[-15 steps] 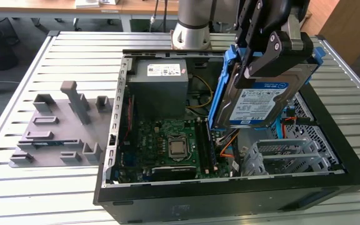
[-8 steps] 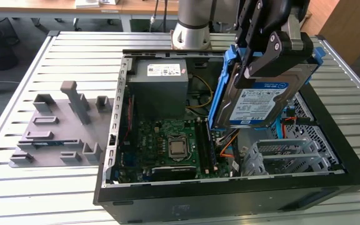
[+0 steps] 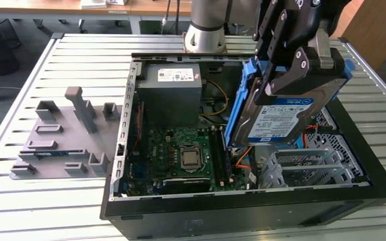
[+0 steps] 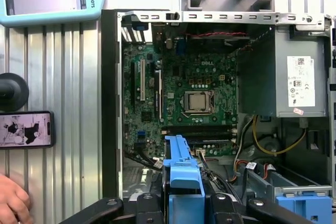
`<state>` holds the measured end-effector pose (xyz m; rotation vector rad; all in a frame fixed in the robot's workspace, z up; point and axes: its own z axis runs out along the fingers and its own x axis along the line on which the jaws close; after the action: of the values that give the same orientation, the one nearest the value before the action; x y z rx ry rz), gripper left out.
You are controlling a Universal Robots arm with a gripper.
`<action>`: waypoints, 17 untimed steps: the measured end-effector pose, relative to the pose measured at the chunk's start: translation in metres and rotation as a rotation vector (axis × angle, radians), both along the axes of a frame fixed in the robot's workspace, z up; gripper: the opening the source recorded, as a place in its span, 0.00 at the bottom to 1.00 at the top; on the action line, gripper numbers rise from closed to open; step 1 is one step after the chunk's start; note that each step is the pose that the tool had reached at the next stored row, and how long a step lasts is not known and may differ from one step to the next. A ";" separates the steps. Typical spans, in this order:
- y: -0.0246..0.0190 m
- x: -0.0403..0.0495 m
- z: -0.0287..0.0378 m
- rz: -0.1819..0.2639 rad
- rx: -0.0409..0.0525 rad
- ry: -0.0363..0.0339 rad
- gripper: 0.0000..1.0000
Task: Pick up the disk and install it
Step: 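Insert the disk into the insertion slot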
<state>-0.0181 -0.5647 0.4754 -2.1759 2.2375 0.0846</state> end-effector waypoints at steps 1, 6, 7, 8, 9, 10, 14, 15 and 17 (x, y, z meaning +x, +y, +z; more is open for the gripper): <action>-0.0003 0.0007 -0.0003 0.000 0.0001 0.0000 0.36; -0.0006 0.0130 -0.0016 0.000 -0.0001 0.0000 0.36; -0.0013 0.0145 -0.0033 0.000 0.0001 -0.0008 0.36; -0.0019 0.0145 -0.0040 0.000 -0.0001 -0.0023 0.36; -0.0027 0.0145 -0.0047 0.000 -0.0004 -0.0042 0.36; -0.0038 0.0145 -0.0056 0.000 -0.0002 -0.0062 0.36; -0.0048 0.0145 -0.0066 0.000 0.0000 -0.0090 0.36; -0.0048 0.0145 -0.0066 0.000 -0.0001 -0.0090 0.36; -0.0049 0.0146 -0.0066 0.000 -0.0002 -0.0090 0.36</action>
<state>-0.0035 -0.5696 0.4688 -2.1724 2.2325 0.0744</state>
